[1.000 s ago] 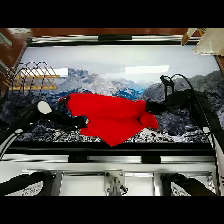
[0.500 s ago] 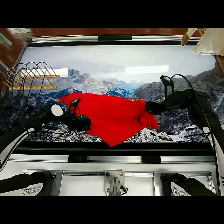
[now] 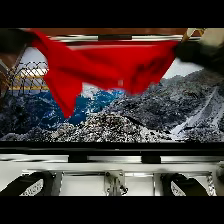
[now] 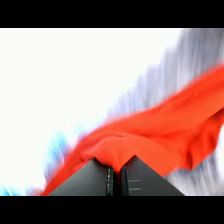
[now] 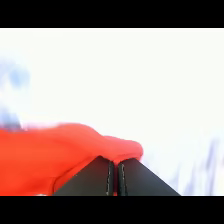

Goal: Fold the shirts.

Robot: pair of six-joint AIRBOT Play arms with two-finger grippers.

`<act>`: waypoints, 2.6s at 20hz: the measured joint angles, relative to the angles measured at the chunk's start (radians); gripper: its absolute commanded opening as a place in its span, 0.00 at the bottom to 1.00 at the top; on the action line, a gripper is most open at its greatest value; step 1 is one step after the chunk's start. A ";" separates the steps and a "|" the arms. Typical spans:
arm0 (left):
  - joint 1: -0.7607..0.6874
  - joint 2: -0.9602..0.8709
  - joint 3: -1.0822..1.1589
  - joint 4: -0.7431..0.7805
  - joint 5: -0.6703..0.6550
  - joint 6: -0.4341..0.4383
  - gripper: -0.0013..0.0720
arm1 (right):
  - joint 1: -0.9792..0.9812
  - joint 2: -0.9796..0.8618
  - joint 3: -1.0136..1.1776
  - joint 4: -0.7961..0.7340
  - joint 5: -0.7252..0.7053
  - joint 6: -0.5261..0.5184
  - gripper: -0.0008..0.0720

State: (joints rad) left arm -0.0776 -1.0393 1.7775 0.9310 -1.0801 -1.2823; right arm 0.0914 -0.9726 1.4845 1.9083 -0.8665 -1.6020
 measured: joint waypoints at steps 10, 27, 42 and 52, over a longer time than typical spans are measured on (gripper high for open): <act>0.434 0.175 0.186 0.153 -0.120 -0.190 0.06 | -0.057 0.134 0.291 -0.127 -0.081 0.081 0.09; 0.271 0.191 -0.198 0.083 -0.278 -0.186 0.06 | 0.059 -0.065 0.137 -0.040 -0.655 0.091 0.09; -0.327 0.172 -1.085 -0.037 0.052 -0.315 0.06 | 0.051 -0.426 -0.027 -0.263 -0.230 0.222 0.81; -0.412 0.162 -1.172 -0.064 0.191 -0.360 0.06 | -0.057 -0.402 -0.045 -0.119 -0.429 0.115 0.81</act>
State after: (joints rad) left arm -0.4896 -0.8776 0.6052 0.8669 -0.8890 -1.6428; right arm 0.0341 -1.3746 1.4391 1.7897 -1.2957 -1.4872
